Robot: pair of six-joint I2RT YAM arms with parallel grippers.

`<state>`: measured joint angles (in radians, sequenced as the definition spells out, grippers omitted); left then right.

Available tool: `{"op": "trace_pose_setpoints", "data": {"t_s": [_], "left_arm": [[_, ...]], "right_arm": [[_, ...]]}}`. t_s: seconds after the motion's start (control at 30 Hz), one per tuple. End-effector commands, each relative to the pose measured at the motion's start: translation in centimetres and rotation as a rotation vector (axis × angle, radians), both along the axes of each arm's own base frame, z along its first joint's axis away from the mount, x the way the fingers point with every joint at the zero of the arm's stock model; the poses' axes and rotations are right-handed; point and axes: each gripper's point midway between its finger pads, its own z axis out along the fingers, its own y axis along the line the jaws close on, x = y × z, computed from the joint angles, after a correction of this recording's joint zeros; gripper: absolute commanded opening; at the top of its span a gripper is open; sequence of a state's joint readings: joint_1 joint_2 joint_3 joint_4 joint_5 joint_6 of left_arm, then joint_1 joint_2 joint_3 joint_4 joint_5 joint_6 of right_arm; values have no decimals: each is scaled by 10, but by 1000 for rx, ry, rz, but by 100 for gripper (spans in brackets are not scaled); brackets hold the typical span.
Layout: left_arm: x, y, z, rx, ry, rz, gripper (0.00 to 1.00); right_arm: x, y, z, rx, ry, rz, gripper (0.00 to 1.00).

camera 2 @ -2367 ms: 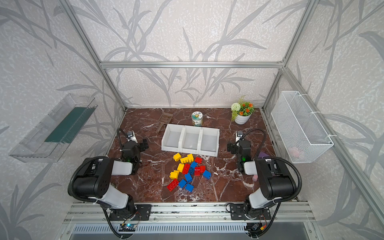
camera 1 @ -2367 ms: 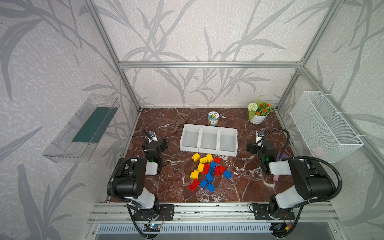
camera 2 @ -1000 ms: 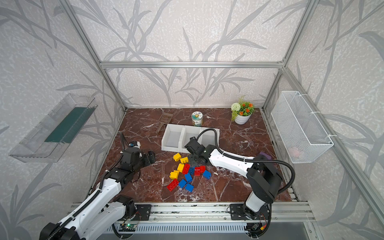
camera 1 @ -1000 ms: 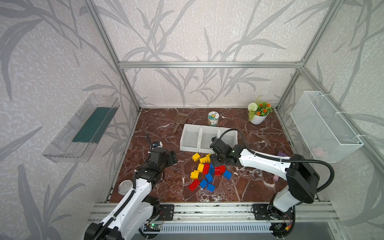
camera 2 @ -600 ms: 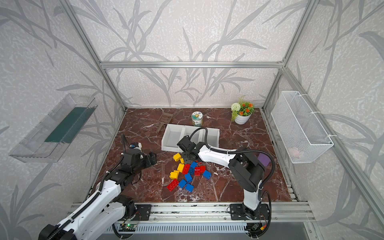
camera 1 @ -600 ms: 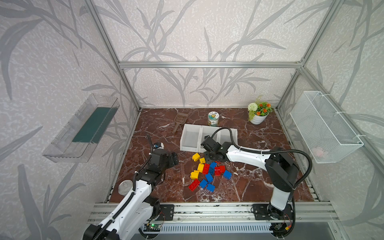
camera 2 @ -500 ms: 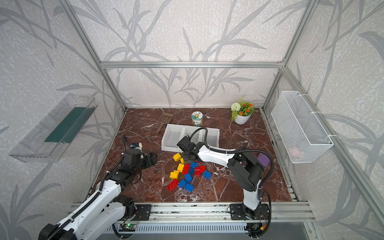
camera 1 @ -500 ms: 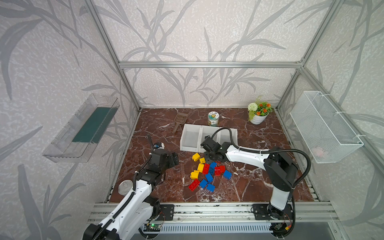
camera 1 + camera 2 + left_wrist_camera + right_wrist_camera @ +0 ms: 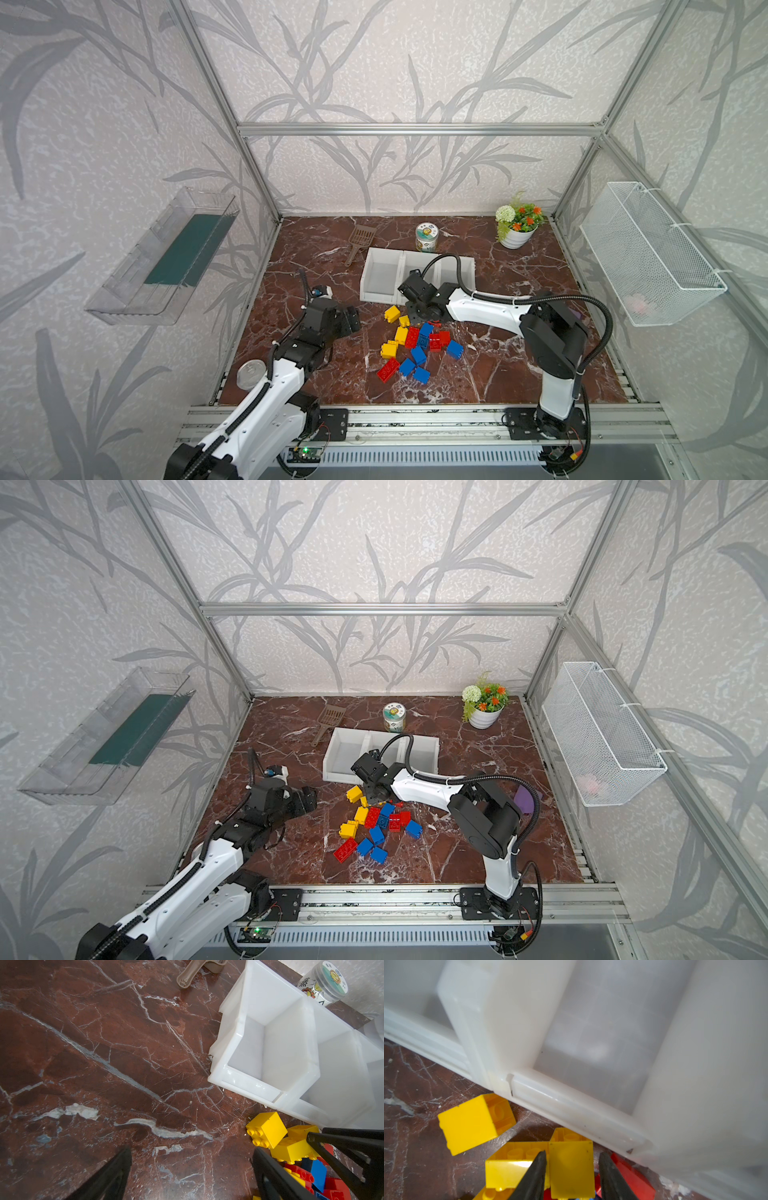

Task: Sort the legos into containers by color
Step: 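Grasp a yellow brick with the right gripper while the left arm rises, then drop the yellow brick into the compartment farthest from the left arm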

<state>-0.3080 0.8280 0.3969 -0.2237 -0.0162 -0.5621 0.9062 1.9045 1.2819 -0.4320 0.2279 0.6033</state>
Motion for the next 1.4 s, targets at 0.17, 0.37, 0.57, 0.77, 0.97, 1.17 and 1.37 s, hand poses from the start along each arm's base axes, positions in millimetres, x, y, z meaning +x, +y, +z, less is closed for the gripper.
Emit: {"op": "trace_pose_setpoints", "data": {"t_s": [0.17,0.37,0.57,0.77,0.97,1.17,1.37], "left_arm": [[-4,-1,-7,-5,14,7,93],[-4,-2,-8,-3,19,7,93],[-4,-3,-10,-2,28,3,93],[-4,-3,-11,0,32,6,93],[-5,-2,-12,2,32,11,93],[-4,-1,-12,3,33,13,93],[-5,-1,-13,2,31,17,93]], "right_arm": [[-8,-9,-14,-42,33,-22,40],[-11,-19,-10,-52,24,-43,40],[-16,-33,-5,-79,23,-74,40],[-23,-39,-7,-87,40,-67,40],[-24,-37,-12,-81,50,-45,40],[-23,-27,-19,-73,76,-33,40],[-25,-32,-20,-96,67,-10,40]]}}
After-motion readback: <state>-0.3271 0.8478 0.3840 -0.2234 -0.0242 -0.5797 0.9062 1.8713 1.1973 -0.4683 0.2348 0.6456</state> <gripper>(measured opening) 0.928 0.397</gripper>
